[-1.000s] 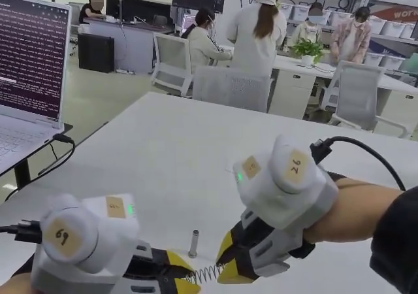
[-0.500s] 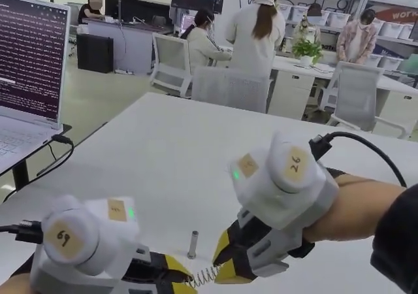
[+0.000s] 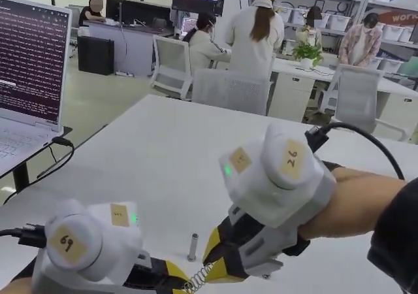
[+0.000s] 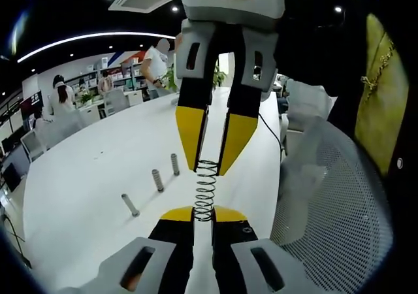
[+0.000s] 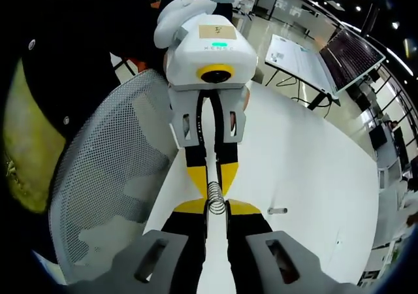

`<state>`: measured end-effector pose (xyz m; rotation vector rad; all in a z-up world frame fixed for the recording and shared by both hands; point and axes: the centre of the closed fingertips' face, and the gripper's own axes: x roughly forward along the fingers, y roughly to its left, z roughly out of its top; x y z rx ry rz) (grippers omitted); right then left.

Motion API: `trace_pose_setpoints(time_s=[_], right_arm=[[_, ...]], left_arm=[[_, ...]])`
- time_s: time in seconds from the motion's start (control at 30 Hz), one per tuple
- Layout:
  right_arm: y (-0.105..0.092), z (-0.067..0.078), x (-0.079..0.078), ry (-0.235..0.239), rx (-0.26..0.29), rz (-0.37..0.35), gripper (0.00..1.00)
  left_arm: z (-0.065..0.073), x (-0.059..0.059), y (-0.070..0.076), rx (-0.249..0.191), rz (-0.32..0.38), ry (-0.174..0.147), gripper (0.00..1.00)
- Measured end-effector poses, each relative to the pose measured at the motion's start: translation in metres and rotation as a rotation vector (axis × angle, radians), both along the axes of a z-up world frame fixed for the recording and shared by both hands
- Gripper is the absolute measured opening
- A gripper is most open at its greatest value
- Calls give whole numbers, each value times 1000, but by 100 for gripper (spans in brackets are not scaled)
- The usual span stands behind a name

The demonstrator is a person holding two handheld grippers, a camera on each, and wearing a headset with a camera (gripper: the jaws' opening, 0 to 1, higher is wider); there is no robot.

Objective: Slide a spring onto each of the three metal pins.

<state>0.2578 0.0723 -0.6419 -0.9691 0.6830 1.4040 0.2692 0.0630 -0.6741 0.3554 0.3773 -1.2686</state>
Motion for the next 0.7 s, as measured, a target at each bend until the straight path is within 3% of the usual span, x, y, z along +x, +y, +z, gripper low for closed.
trace_pose_setpoints(time_s=[0.37, 0.7], right_arm=[[-2, -1, 0, 10, 8, -12, 8], [0, 4, 2, 22, 65, -26, 11]], left_arm=[[0, -1, 0, -13, -12, 0, 1], [3, 1, 2, -42, -17, 6, 1]])
